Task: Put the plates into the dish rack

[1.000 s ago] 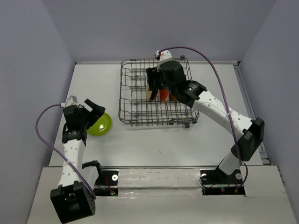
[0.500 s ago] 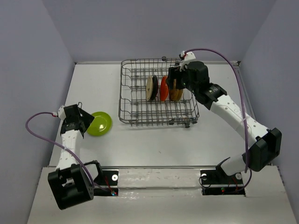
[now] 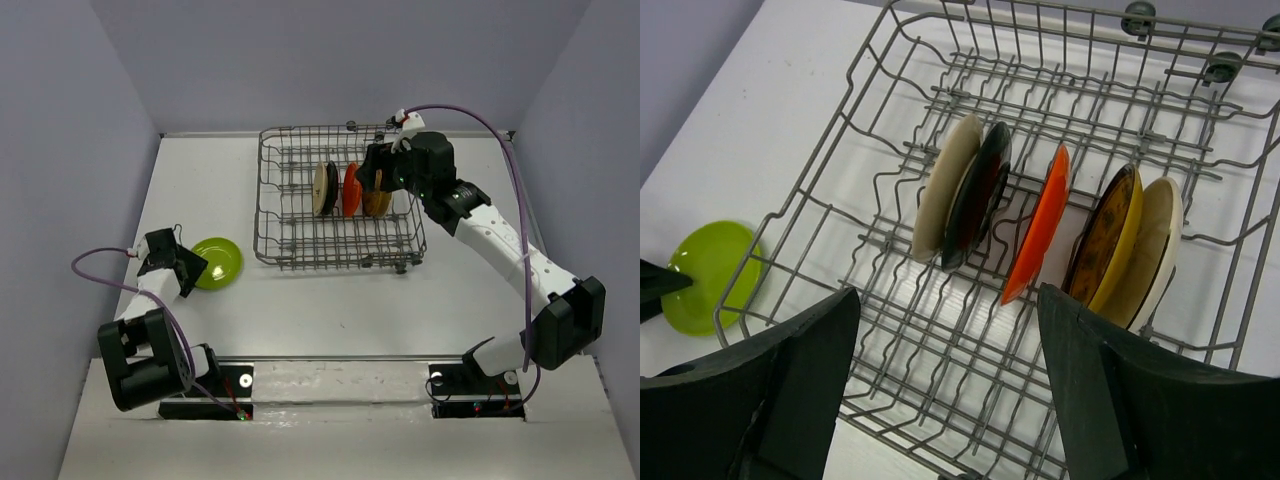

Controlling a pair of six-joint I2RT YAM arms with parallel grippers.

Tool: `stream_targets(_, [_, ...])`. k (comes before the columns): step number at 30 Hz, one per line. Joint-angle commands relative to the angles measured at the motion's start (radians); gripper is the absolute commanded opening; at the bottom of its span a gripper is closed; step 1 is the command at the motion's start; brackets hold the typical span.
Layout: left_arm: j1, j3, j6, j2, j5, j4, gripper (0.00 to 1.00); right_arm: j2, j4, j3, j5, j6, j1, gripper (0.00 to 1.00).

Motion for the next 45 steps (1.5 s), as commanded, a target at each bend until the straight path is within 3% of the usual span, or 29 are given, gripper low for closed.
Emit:
stream_targets(1, [0.006, -0.085, -0.080, 0.031, 0.039, 0.125, 0.57, -0.020, 0.063, -0.002, -0.017, 0.015, 0.001, 0.77])
stream_targets(2, [0.007, -0.096, -0.092, 0.026, 0.033, 0.140, 0.52, -0.023, 0.066, -0.005, -0.020, 0.015, 0.001, 0.77])
stream_targets(7, [0.023, -0.151, -0.128, -0.064, 0.034, 0.224, 0.06, -0.026, 0.076, -0.015, -0.068, 0.023, 0.001, 0.76])
stream_targets(17, [0.040, -0.039, -0.036, -0.502, -0.033, 0.179, 0.06, -0.015, 0.149, -0.025, -0.295, 0.048, 0.001, 0.79])
stream_targets(19, [0.037, -0.012, -0.017, -0.547, 0.029, 0.227, 0.06, -0.024, 0.206, -0.050, -0.341, 0.089, 0.001, 0.81])
stream_targets(21, [0.021, -0.008, 0.024, -0.555, 0.184, 0.339, 0.06, -0.031, 0.301, -0.082, -0.437, 0.117, 0.010, 0.82])
stream_targets(26, [-0.040, 0.073, 0.079, -0.544, 0.327, 0.418, 0.06, 0.006, 0.312, -0.036, -0.649, 0.121, 0.019, 0.82])
stream_targets(29, [-0.086, 0.108, 0.080, -0.534, 0.466, 0.507, 0.06, 0.029, 0.259, 0.024, -0.662, 0.074, 0.041, 0.83])
stream_targets(31, [-0.120, 0.096, 0.043, -0.512, 0.659, 0.597, 0.06, 0.051, 0.216, 0.102, -0.660, 0.045, 0.041, 0.84])
stream_targets(34, [-0.166, 0.058, -0.061, -0.439, 0.871, 0.841, 0.06, 0.109, 0.074, 0.241, -0.646, -0.013, 0.041, 0.85])
stream_targets(36, [-0.180, 0.022, -0.131, -0.425, 0.919, 0.936, 0.06, 0.156, -0.004, 0.336, -0.614, -0.021, 0.052, 0.85])
stream_targets(43, [-0.206, -0.001, -0.117, -0.440, 0.952, 0.955, 0.06, 0.281, -0.124, 0.495, -0.461, -0.072, 0.182, 0.87])
stream_targets(45, [-0.218, 0.002, -0.109, -0.449, 0.952, 0.955, 0.06, 0.322, -0.183, 0.573, -0.435, -0.073, 0.205, 0.82])
